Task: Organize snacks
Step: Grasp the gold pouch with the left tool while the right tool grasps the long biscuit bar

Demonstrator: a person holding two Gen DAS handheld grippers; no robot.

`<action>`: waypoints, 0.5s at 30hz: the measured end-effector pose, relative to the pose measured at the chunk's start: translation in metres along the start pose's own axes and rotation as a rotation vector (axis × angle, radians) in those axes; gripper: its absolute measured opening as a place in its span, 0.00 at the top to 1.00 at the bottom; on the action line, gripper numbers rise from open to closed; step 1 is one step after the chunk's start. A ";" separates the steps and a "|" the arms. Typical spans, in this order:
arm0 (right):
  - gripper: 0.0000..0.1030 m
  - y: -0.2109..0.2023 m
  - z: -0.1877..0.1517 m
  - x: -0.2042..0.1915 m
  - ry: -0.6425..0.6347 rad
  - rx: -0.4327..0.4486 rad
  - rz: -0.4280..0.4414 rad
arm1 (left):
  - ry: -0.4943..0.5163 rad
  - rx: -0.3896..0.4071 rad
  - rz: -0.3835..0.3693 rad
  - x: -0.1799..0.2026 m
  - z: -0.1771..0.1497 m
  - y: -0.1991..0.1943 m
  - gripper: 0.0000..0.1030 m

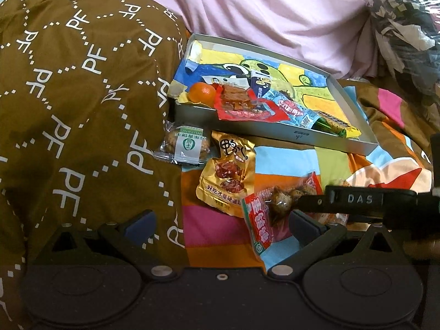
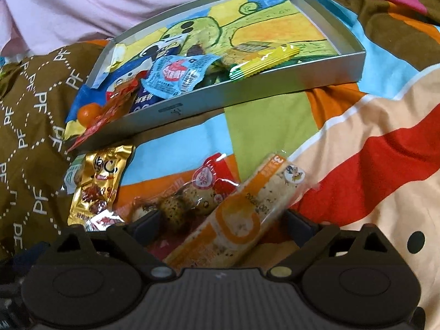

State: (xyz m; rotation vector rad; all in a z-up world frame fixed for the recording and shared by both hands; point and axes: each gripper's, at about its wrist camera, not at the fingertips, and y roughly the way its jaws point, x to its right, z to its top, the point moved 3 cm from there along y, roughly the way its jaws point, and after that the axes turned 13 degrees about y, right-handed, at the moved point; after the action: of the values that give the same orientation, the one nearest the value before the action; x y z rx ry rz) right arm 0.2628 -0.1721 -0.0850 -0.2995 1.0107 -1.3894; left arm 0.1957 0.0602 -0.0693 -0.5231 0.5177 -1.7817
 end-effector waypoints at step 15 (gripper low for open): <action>0.52 -0.021 -0.014 -0.004 -0.033 -0.026 0.129 | 0.001 0.058 -0.054 -0.008 0.012 0.015 0.01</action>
State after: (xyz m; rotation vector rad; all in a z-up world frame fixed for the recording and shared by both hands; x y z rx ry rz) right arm 0.2387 -0.1681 -0.0765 -0.2702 1.0043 -1.2519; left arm 0.2161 0.0626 -0.0695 -0.5002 0.4549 -1.8429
